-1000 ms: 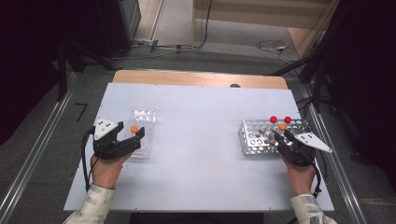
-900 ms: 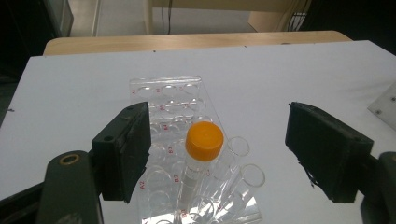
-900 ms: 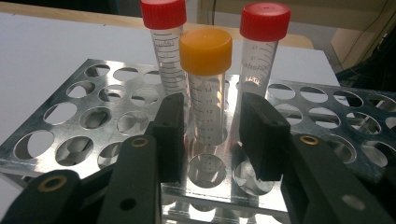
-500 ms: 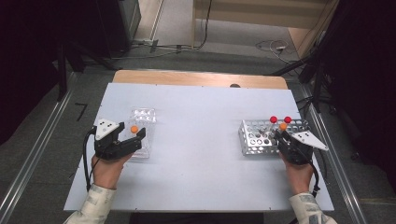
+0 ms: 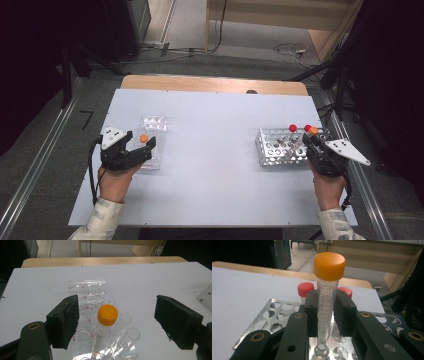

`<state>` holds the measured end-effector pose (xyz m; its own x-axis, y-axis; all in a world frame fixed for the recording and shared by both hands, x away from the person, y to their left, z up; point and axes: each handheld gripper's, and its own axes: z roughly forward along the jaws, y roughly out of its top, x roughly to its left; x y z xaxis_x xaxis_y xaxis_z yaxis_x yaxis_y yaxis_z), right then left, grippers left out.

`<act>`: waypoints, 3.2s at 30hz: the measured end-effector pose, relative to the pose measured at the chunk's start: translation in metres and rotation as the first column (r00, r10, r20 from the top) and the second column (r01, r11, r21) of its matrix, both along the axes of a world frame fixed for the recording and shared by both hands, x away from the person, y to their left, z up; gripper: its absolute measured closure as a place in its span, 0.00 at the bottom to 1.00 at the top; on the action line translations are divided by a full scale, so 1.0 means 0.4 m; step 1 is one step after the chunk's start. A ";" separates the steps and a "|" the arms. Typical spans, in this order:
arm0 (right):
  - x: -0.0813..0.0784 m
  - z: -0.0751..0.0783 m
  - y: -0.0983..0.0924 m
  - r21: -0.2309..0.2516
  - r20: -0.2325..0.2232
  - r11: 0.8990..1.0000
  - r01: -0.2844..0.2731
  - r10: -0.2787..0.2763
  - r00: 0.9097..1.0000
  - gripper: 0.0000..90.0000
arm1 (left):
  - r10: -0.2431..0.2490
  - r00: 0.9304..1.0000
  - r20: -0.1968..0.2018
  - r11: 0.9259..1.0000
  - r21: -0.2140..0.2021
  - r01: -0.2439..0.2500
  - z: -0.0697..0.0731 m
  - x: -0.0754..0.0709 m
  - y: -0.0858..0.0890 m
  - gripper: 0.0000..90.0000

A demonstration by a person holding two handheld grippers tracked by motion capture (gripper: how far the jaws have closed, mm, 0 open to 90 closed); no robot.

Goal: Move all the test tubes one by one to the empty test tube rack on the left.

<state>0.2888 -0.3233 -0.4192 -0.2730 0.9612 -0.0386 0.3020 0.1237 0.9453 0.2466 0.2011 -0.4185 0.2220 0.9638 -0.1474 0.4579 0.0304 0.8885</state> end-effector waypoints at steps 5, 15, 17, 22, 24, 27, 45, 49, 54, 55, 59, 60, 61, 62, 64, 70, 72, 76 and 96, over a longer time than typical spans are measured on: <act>-0.016 0.022 0.010 0.013 -0.008 0.999 -0.040 0.040 0.999 0.79 | -0.007 1.000 0.001 1.000 0.003 0.007 0.001 -0.001 -0.006 0.22; -0.032 0.027 0.091 0.021 -0.025 0.986 -0.163 0.164 0.986 0.79 | -0.023 1.000 0.007 1.000 0.005 0.023 0.005 -0.004 -0.018 0.22; -0.036 0.028 0.111 0.025 -0.028 0.981 -0.192 0.193 0.981 0.79 | -0.025 1.000 0.010 1.000 0.004 0.025 0.005 -0.005 -0.020 0.22; -0.041 0.025 0.165 0.029 -0.037 0.965 -0.261 0.262 0.964 0.79 | -0.037 0.999 0.009 0.999 0.007 0.037 0.006 -0.006 -0.028 0.22; -0.042 0.021 0.189 0.024 -0.044 0.959 -0.284 0.285 0.958 0.79 | -0.044 0.999 0.011 0.999 0.007 0.044 0.006 -0.008 -0.034 0.22; -0.045 0.012 0.226 0.019 -0.057 0.947 -0.321 0.321 0.945 0.79 | -0.053 0.999 0.013 0.999 0.010 0.053 0.008 -0.010 -0.042 0.22; -0.056 -0.043 0.395 -0.017 -0.123 0.880 -0.475 0.470 0.874 0.79 | -0.146 0.989 0.026 0.989 0.004 0.146 0.018 -0.029 -0.102 0.23; -0.061 -0.052 0.427 -0.025 -0.134 0.864 -0.503 0.496 0.858 0.79 | -0.165 0.986 0.032 0.986 0.004 0.165 0.021 -0.035 -0.117 0.23; -0.065 -0.063 0.458 -0.029 -0.148 0.847 -0.531 0.522 0.840 0.79 | -0.192 0.981 0.031 0.981 0.003 0.192 0.022 -0.040 -0.136 0.23; -0.066 -0.065 0.464 -0.029 -0.151 0.845 -0.535 0.525 0.838 0.79 | -0.200 0.979 0.030 0.980 0.004 0.200 0.022 -0.041 -0.140 0.23; -0.070 -0.071 0.486 -0.032 -0.158 0.831 -0.555 0.544 0.824 0.79 | -0.227 0.973 0.031 0.974 -0.008 0.227 0.023 -0.048 -0.157 0.23; -0.072 -0.072 0.491 -0.030 -0.162 0.828 -0.559 0.548 0.821 0.79 | -0.237 0.971 0.031 0.971 -0.011 0.238 0.024 -0.050 -0.163 0.23; -0.072 -0.073 0.496 -0.032 -0.163 0.824 -0.566 0.554 0.816 0.79 | -0.248 0.968 0.033 0.969 -0.012 0.248 0.025 -0.052 -0.169 0.22; -0.074 -0.075 0.502 -0.030 -0.164 0.822 -0.569 0.558 0.814 0.79 | -0.256 0.966 0.034 0.966 -0.013 0.257 0.026 -0.055 -0.175 0.23; -0.077 -0.077 0.513 -0.030 -0.169 0.815 -0.578 0.566 0.807 0.79 | -0.278 0.960 0.037 0.960 -0.016 0.279 0.027 -0.060 -0.188 0.23; -0.087 -0.080 0.546 -0.025 -0.174 0.793 -0.609 0.597 0.784 0.79 | -0.335 0.941 0.040 0.942 -0.010 0.335 0.026 -0.072 -0.224 0.25; -0.091 -0.079 0.558 -0.025 -0.174 0.784 -0.620 0.608 0.775 0.79 | -0.354 0.935 0.037 0.935 -0.009 0.354 0.024 -0.075 -0.233 0.28; -0.102 -0.078 0.576 -0.025 -0.173 0.766 -0.643 0.630 0.757 0.79 | -0.381 0.924 0.035 0.924 -0.006 0.381 0.015 -0.077 -0.244 0.37; -0.116 -0.076 0.590 -0.011 -0.181 0.746 -0.666 0.653 0.735 0.79 | -0.425 0.905 0.033 0.905 0.021 0.425 -0.003 -0.080 -0.258 0.77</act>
<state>0.2423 -0.0874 -0.4496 -0.8456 0.5339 0.0010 0.2605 0.4110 0.8736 0.2146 0.0979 -0.4198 0.6158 0.7788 -0.1195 0.3929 -0.1721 0.9033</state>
